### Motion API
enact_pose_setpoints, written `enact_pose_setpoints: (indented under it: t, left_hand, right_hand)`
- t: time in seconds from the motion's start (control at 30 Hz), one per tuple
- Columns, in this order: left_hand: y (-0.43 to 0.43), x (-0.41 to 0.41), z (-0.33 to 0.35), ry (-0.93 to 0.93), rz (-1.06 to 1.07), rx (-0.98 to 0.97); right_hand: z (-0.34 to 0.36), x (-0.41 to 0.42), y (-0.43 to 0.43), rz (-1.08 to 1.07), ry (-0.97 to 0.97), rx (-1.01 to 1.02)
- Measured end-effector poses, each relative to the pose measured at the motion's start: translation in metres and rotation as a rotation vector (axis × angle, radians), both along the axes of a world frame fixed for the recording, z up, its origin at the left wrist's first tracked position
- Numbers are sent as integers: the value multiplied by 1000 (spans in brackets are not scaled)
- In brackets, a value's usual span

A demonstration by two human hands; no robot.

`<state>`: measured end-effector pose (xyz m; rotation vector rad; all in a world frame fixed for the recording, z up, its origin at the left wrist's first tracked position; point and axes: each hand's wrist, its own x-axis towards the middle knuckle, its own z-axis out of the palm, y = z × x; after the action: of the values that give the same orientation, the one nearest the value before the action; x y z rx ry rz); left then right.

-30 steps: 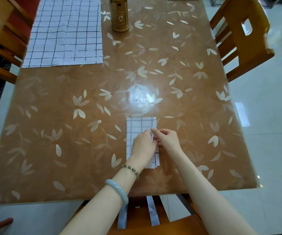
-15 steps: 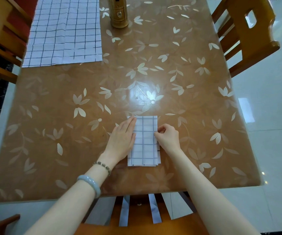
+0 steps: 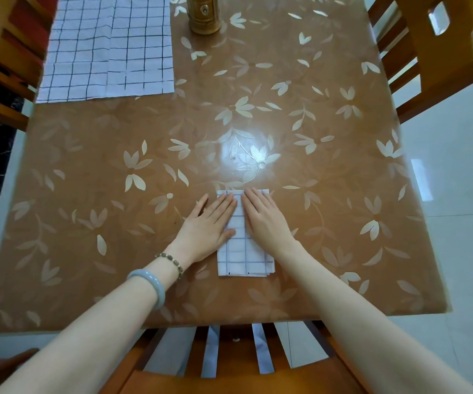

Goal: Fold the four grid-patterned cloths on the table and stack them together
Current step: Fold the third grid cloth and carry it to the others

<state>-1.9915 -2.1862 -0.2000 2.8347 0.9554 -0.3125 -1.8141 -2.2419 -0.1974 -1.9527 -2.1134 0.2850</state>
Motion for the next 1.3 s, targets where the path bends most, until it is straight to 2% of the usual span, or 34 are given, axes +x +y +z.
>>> enact_pose_setpoints:
  t: [0.13, 0.33, 0.53, 0.7, 0.83, 0.9, 0.97, 1.13, 1.3]
  left_hand:
    - [2, -2, -4, -6, -17, 22]
    - [0, -11, -2, 22, -84, 23]
    - [-54, -46, -4, -14, -161, -28]
    - [-74, -58, 1, -38, -153, -29]
    - [-75, -47, 12, -144, -92, -31]
    - [-71, -35, 17, -315, 11, -89]
    - [-65, -19, 24, -473, 204, -182]
    - [-56, 20, 35, -591, 825, -428]
    - [-40, 43, 48, -744, 1329, -708]
  right_hand:
    - [-5, 16, -20, 13, -148, -128]
    - [-1, 17, -25, -45, -168, -253]
    - [-1, 16, -24, -70, -137, -294]
    - [0, 15, -24, -80, -177, -289]
    - [6, 9, -21, -79, -227, -155]
    - [15, 8, -20, -65, -184, -43]
    - [17, 7, -24, -72, -111, 40]
    - [9, 9, -40, -163, 120, -26]
    - [14, 8, -43, -201, 209, -51]
